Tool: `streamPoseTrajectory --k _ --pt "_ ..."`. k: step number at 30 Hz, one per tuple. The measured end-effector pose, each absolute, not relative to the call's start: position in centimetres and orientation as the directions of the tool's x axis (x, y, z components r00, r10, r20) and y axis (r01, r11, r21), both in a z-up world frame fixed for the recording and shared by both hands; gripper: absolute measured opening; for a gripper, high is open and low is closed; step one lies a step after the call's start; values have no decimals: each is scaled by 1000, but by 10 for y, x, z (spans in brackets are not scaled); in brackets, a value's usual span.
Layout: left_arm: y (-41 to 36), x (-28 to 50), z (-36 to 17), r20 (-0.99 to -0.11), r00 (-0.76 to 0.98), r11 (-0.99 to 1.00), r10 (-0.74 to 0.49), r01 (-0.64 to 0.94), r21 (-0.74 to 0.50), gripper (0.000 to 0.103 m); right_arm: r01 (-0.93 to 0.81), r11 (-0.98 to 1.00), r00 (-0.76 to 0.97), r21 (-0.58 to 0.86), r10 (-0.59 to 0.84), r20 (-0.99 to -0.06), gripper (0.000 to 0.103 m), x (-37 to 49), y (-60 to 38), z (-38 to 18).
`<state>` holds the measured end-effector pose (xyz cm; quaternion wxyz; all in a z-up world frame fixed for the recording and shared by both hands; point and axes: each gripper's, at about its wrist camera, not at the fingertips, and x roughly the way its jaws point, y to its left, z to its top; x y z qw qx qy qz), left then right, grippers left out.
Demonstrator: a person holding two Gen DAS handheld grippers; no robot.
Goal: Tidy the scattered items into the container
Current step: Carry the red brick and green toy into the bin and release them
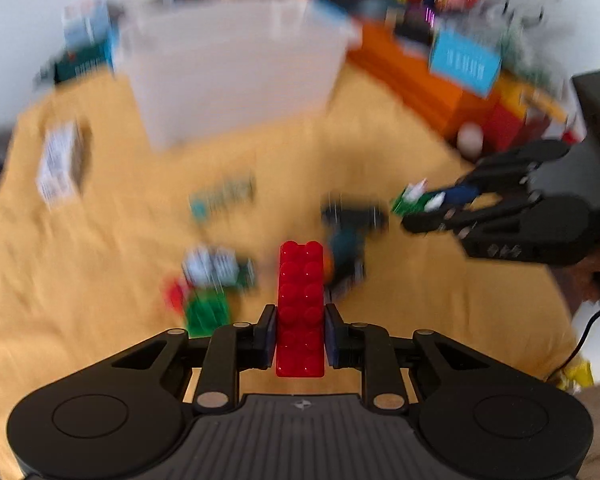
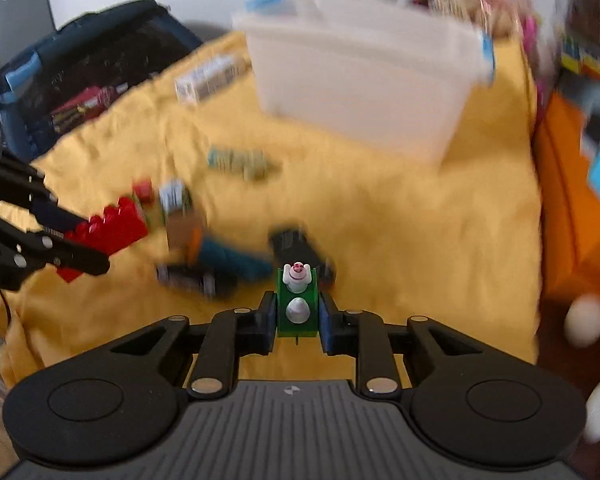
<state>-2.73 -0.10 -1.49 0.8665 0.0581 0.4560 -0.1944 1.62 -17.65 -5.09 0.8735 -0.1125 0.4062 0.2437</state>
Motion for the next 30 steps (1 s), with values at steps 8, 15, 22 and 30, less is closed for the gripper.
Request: streamPoseTrajectory --k 8,15,22,30 --pt "7 78 79 -631 739 953 -237 301 -5 27 -384 922 750 -44 284 -598 24 117 -158 25" --pt "-13 185 74 -645 756 980 -112 193 56 27 -285 958 760 19 238 -605 24 188 -137 31" --pt "-26 214 19 -745 665 971 -42 204 126 31 -241 970 694 21 187 -696 46 206 -133 -8" --pt "-5 176 58 -666 737 983 -113 182 35 52 -240 971 803 7 203 -561 58 169 -137 35"
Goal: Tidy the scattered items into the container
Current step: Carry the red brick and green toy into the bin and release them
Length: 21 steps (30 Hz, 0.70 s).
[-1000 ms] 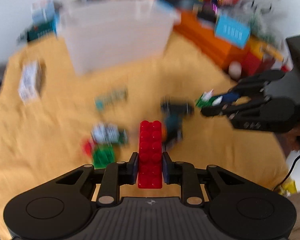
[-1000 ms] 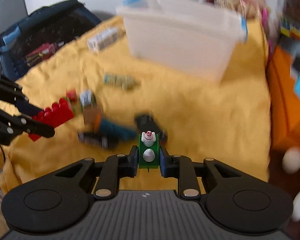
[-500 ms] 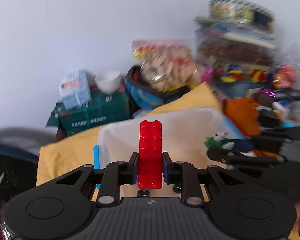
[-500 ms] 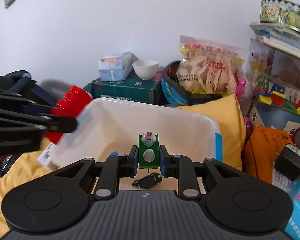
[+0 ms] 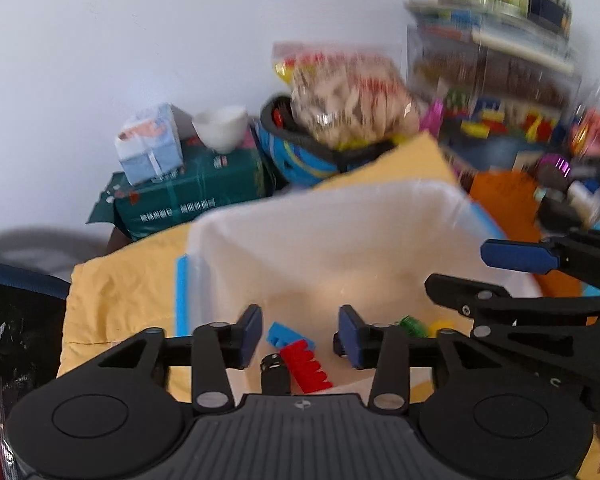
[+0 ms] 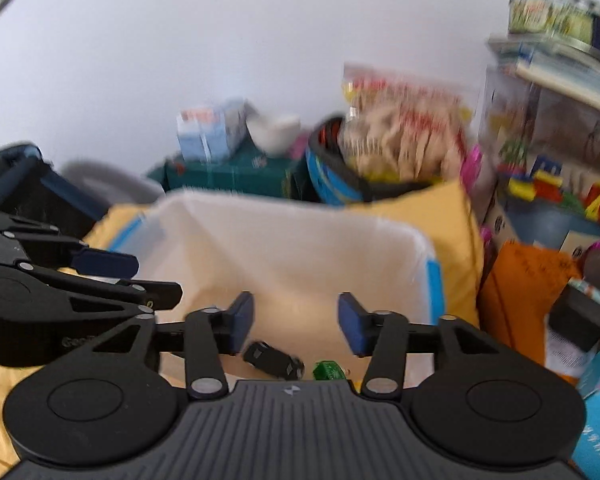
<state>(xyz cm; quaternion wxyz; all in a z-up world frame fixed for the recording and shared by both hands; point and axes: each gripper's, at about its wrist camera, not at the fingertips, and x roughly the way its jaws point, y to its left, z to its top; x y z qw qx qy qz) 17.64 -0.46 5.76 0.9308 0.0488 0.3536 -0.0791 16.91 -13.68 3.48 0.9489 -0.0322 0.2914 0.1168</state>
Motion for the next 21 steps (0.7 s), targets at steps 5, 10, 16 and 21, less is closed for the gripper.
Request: streamPoseTrajectory --k 5,10,16,21 --pt "15 122 66 -634 763 982 -122 184 32 72 -273 961 813 37 251 -526 73 128 -148 43" --pt "23 51 30 -686 725 976 -70 192 103 73 -298 952 764 71 282 -580 81 72 -151 24" --pt "31 -18 -24 -770 636 977 -55 192 88 73 -347 935 668 76 304 -679 81 15 -135 -19" --pt "38 -49 -47 -803 592 977 -64 203 72 72 -354 933 589 59 271 -761 79 -14 -130 -59"
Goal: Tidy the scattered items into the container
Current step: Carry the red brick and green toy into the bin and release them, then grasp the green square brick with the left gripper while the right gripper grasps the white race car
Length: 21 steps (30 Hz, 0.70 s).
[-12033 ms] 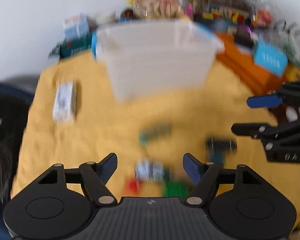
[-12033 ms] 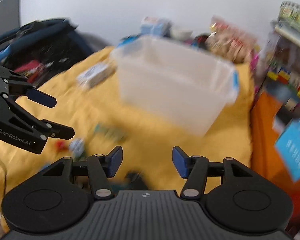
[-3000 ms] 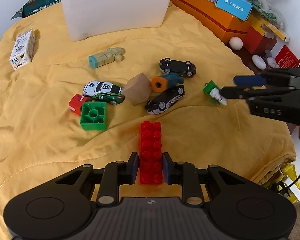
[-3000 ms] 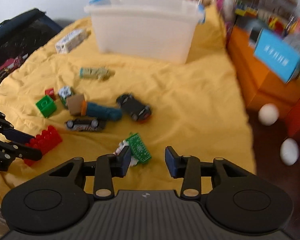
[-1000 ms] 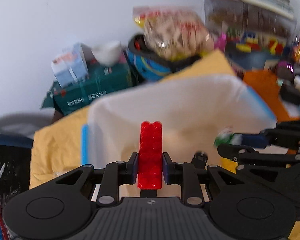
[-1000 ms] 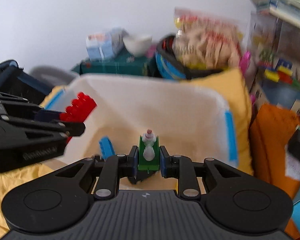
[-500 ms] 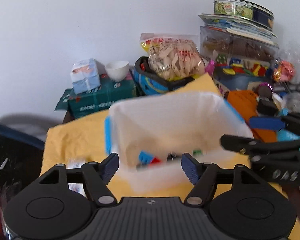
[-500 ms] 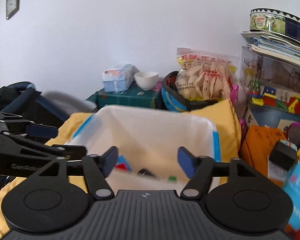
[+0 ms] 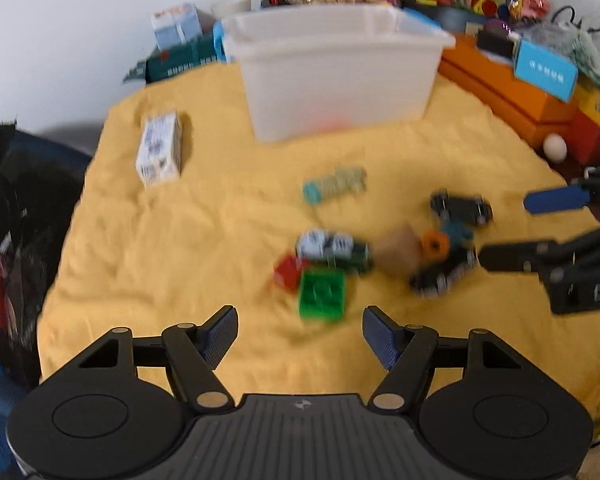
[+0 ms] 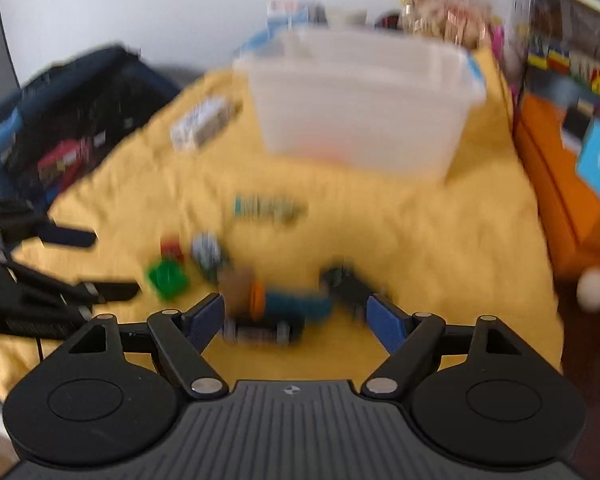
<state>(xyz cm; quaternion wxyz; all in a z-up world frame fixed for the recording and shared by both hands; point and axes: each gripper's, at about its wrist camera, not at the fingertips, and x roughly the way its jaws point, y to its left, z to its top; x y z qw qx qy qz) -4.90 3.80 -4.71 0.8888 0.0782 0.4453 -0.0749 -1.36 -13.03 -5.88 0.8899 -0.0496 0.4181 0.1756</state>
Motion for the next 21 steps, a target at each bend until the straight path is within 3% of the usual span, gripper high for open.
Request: streamPoseTrajectory --k 8,16,21 --pt "35 -65 -56 -815 567 976 -121 219 8 69 -368 928 571 55 271 -775 68 -28 -126 -70" --pt "29 -41 -60 -803 586 980 -111 198 9 69 -524 846 597 -95 286 -749 51 -33 -104 -73" --pt "36 -10 -73 -856 492 980 -159 184 -76 63 -667 710 565 -224 286 -774 44 -25 -90 -83"
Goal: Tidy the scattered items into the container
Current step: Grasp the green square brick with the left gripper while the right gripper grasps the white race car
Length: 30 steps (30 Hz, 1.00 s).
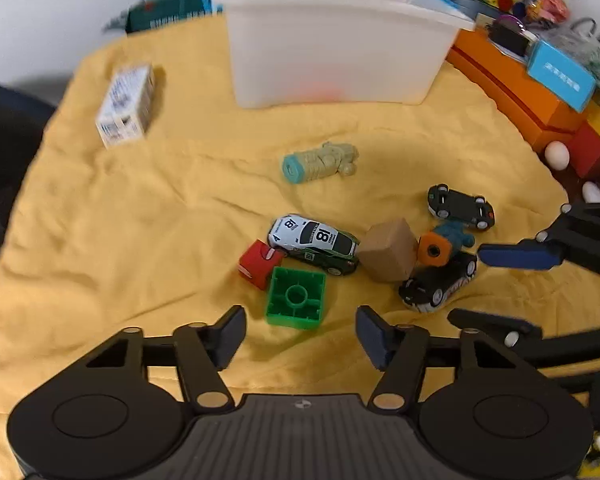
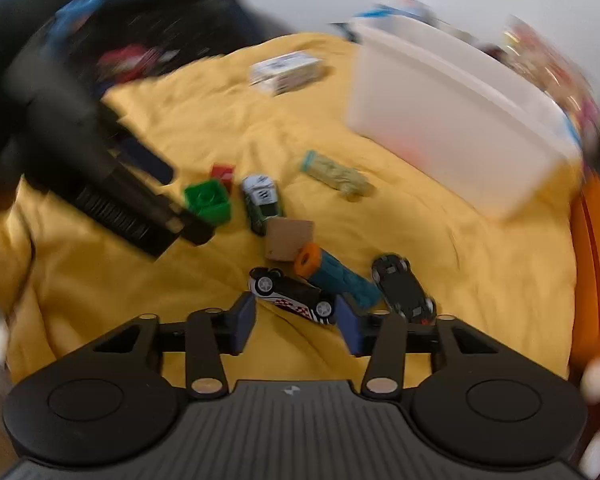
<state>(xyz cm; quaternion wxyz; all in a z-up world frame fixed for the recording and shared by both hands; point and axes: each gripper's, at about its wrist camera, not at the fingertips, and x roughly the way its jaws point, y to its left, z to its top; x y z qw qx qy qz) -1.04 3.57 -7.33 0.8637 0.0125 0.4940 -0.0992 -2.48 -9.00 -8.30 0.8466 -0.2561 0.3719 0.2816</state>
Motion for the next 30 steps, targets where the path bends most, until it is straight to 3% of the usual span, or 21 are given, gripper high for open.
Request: streamPoseTrajectory --k 3,5,6,7,20,30 --pt "40 -1 -75 -858 489 983 -160 160 -92 61 -712 649 554 -269 283 -783 40 -18 -87 -88" --pt "42 5 -79 -864 473 982 -171 151 -111 49 -723 632 554 -278 291 -780 40 -12 -86 -88" --pt "42 7 -82 -872 458 982 -175 151 -118 35 -730 622 554 -284 296 -778 41 -9 -84 -89" --pt "41 8 -85 -879 443 981 -174 152 -118 34 -736 613 555 -288 302 -775 41 -7 -83 -89" --pt "47 -30 -66 -876 420 959 -238 247 -142 34 -781 468 574 -413 279 -770 41 -21 -70 -99" --pt "38 -38 -83 -893 397 959 -211 259 -112 34 -822 466 508 -327 342 -791 36 -19 -68 -104"
